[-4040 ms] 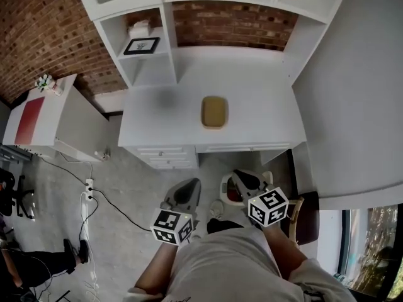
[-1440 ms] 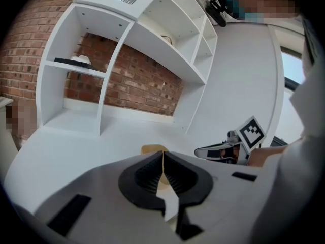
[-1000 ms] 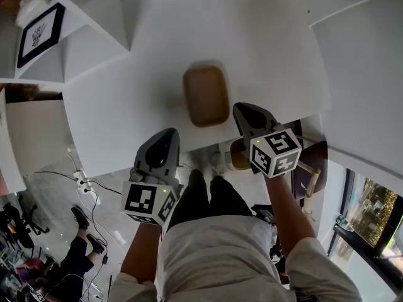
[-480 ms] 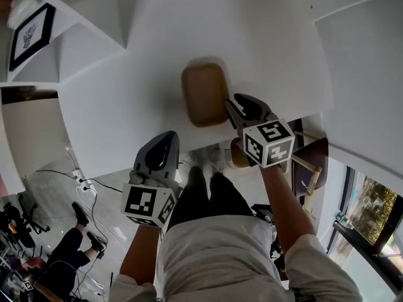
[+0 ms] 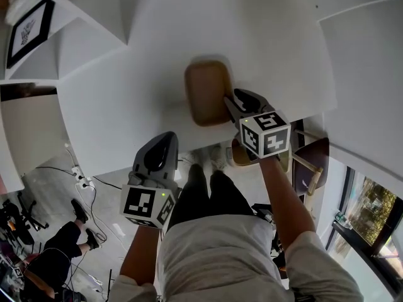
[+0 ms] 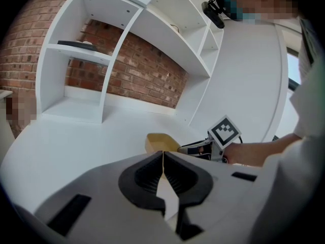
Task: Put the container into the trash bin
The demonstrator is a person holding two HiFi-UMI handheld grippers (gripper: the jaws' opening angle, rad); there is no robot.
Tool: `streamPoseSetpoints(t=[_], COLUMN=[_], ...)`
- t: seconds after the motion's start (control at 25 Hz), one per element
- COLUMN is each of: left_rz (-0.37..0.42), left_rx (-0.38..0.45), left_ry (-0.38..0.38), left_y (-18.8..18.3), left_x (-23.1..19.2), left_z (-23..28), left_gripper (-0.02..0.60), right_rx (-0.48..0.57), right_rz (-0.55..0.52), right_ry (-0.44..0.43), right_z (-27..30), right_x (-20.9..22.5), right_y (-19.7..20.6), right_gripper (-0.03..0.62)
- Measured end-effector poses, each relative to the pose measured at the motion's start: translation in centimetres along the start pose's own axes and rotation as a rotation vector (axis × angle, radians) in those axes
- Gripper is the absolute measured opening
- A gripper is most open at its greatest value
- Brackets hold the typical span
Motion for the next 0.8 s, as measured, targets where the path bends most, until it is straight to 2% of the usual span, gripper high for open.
streamPoseSetpoints(t=[0.28, 0.36, 0.48, 0.8], left_rz=[-0.005, -0.009, -0.007, -0.010], left_rx=[0.002, 0.008, 0.016, 0.025], left_ry=[-0.003, -0.004, -0.004, -0.004], left_y=[0.0, 0.0, 0.0, -0.1], left_x=[-0.2, -0.3, -0.3, -0.3], left_z=[-0.1, -0.2, -0.4, -1.0], left_gripper=[0.017, 0.017, 0.017, 0.017], right_rx=[-0.034, -0.037, -0.041, -0.022], right_rz=[-0.006, -0.012, -0.017, -0.014], right_ry=[0.008, 0.028, 0.047, 0.048], right_z=[0.6, 0.5, 0.3, -0.4], right_x=[0.3, 0.5, 0.8, 0.5], right_y=[0.3, 0.3, 0.4, 0.1], right_gripper=[0.127, 0.081, 0.047, 0.034])
Point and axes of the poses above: the fingertips, and each gripper's own axes: z forward along the fingers, x to its right, y out of its underside, the point moved 2 cm from there along -z, backward along the fingers, and after that the axes turned 10 degrees about -y, right-handed, at the moved point
